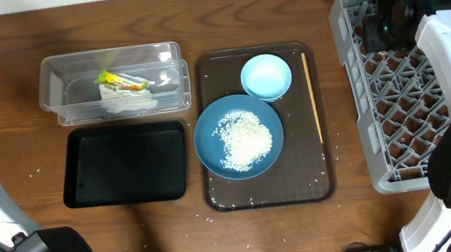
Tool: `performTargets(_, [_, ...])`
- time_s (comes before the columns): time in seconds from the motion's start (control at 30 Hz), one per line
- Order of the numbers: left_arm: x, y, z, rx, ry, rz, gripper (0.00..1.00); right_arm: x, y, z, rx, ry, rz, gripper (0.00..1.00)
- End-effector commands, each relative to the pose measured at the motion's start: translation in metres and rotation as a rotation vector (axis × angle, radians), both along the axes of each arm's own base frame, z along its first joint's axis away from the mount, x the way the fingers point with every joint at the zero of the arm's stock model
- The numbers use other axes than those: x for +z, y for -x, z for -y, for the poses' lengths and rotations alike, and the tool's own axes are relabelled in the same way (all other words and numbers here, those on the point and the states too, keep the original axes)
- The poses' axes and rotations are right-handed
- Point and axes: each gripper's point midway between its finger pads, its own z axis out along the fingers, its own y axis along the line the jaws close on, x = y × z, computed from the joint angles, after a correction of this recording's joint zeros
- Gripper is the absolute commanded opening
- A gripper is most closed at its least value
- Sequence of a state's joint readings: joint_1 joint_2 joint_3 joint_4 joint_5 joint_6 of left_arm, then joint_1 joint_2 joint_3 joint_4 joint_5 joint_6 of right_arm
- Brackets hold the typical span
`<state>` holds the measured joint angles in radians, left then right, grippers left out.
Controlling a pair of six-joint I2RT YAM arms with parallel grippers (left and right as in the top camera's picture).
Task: Sort waste into correct bins and load items into the dishwasher rack
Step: 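Carry the chopstick right and drop it into the rack, then return the right gripper to the remaining chopstick on the tray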
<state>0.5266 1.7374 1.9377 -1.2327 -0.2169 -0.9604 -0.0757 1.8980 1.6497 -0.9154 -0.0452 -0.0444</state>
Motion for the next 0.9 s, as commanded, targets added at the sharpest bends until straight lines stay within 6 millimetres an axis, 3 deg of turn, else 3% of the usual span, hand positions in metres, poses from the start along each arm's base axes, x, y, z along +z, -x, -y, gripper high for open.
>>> performTargets(0.0, [-0.003,0.003,-0.003,-0.001,-0.012,-0.026,0.92,-0.002,0.004,-0.002,-0.005,-0.027,-0.016,0.4])
performTargets(0.23, [-0.003,0.003,-0.003,-0.001,-0.012,-0.026,0.92,0.022,0.014,-0.04,0.082,-0.186,0.01,0.41])
performTargets(0.4, [-0.003,0.003,-0.003,-0.001,-0.012,-0.026,0.92,0.037,0.028,-0.082,0.176,-0.314,-0.001,0.5])
performTargets(0.5, [-0.003,0.003,-0.003,-0.001,-0.012,-0.026,0.92,0.031,0.036,-0.098,0.183,-0.317,-0.046,0.59])
performTargets(0.67, [-0.003,0.003,-0.003,-0.001,-0.012,-0.026,0.92,0.01,0.052,-0.129,0.225,-0.29,-0.117,0.53])
performTargets(0.87, [-0.003,0.003,-0.003,-0.001,-0.012,-0.026,0.92,-0.028,0.066,-0.132,0.135,-0.122,-0.168,0.5])
